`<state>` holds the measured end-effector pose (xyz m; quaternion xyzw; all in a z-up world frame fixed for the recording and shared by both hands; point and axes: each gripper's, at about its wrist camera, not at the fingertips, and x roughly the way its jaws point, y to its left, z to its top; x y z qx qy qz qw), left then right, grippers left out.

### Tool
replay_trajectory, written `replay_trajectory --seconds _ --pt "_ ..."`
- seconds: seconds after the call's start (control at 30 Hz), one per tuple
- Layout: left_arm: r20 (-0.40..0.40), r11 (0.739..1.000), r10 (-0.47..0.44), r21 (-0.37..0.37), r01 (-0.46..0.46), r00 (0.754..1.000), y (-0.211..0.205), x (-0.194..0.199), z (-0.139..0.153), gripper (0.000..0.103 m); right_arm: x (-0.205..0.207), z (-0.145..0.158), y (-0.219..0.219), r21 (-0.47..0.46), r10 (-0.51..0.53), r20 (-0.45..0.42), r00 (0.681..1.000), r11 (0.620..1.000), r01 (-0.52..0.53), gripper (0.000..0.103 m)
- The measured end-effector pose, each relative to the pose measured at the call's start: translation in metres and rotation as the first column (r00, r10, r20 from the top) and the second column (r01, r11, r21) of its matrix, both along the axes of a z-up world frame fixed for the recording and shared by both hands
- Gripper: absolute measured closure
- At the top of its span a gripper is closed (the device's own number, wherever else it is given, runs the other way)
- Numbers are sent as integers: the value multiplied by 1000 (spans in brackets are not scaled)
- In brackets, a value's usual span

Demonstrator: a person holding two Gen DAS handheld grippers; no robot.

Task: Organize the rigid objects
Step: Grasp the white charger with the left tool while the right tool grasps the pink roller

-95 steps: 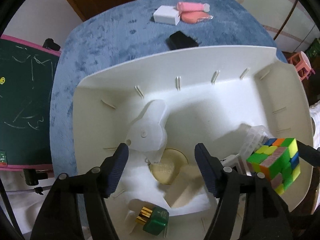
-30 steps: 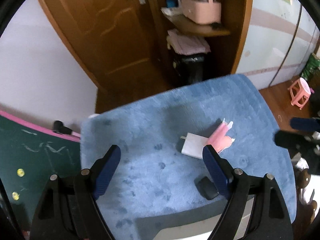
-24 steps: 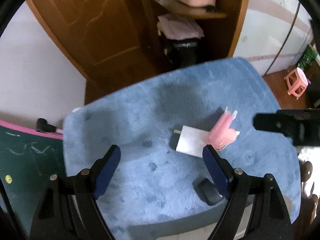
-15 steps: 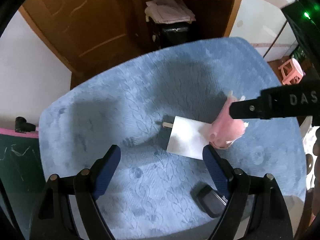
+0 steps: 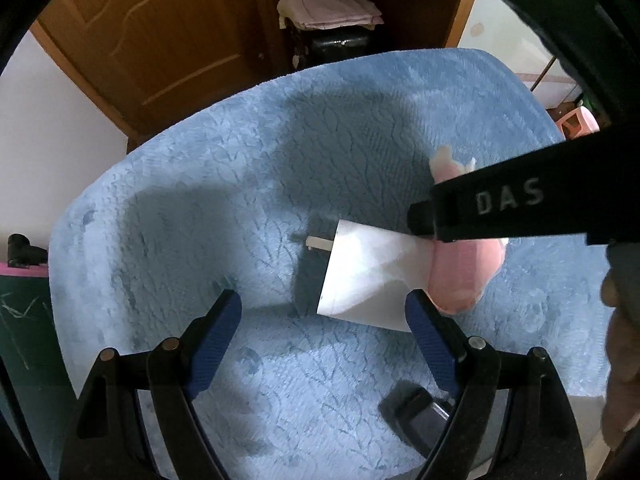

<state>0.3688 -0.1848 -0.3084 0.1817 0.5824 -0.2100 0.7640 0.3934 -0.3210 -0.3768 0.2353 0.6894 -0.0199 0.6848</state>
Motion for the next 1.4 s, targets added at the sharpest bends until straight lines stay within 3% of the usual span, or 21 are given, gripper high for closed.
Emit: replay_trajectory --seconds 0.2,0.4,0.6,0.73,0.87,1.07,1.23,1.4 --pt "-4 1000 -6 -14 6 1000 -2 1 1 17 1 4 -3 -30 -17 38 999 999 18 75" --pt "-20 1000 -19 -25 19 1000 -14 2 -3 17 -11 16 -32 -10 -99 75 992 995 100 76" --pt "-41 998 -55 10 55 998 -28 0 -14 17 -25 20 -47 15 -133 79 988 991 133 76" --pt "-41 1000 -3 -6 3 999 -17 8 -14 16 -34 25 -58 23 -134 82 988 991 132 76" --pt "-92 997 40 -65 -46 995 -6 17 -19 16 -38 27 -59 29 -129 86 988 991 127 76" --pt "-41 999 43 -32 -44 998 -15 16 -20 17 -44 29 -58 27 -103 86 991 994 101 76" --pt "-89 995 65 -67 -71 994 -15 18 -21 27 -45 26 -53 28 -94 74 993 995 92 76" --pt "-80 998 18 -53 -22 997 -11 13 -18 26 -49 27 -50 31 -84 72 994 996 82 76"
